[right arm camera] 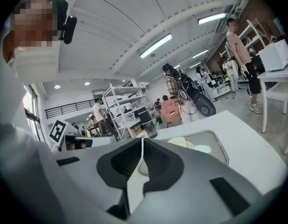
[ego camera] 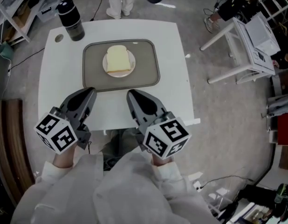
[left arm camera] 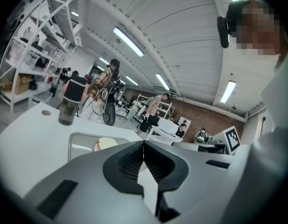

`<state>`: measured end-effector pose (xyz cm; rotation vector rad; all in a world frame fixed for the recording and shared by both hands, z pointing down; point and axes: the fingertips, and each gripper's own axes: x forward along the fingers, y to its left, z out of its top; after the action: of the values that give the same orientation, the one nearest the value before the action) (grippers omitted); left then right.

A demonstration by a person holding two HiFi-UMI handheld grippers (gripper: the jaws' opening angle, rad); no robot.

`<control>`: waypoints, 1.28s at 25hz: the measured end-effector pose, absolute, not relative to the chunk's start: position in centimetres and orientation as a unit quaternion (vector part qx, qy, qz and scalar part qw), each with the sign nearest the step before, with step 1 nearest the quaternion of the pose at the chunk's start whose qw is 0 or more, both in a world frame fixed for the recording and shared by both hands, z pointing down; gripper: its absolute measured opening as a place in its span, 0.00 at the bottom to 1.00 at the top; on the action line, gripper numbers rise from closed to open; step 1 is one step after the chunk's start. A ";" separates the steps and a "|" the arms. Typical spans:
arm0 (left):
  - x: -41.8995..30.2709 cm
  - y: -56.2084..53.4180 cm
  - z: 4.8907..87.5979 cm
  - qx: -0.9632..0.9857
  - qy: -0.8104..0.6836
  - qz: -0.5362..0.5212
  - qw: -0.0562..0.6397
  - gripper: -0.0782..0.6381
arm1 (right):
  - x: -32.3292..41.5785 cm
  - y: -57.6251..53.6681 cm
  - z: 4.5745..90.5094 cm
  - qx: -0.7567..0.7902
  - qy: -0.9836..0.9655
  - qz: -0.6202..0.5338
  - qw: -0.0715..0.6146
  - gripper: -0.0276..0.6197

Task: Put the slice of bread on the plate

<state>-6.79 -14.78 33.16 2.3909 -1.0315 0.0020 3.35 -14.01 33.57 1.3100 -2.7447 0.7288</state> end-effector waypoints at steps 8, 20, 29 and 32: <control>-4.3 -8.4 33.3 0.907 -0.336 0.032 0.252 0.12 | 1.7 -8.4 30.3 0.408 -0.891 0.198 0.031 0.08; -2.7 -7.0 33.7 0.907 -0.357 0.072 0.209 0.12 | 0.8 -7.2 32.6 0.389 -0.893 0.215 0.074 0.07; -1.7 -6.5 33.4 0.897 -0.374 0.076 0.223 0.12 | 2.1 -7.4 31.9 0.398 -0.895 0.184 0.083 0.07; -1.9 -6.4 33.2 0.893 -0.387 0.078 0.214 0.12 | 2.6 -7.6 31.3 0.404 -0.894 0.176 0.075 0.07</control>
<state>-1.92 -6.40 33.17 2.4782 -1.0740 0.2159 2.59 -7.63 31.29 1.2124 -2.6833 0.5274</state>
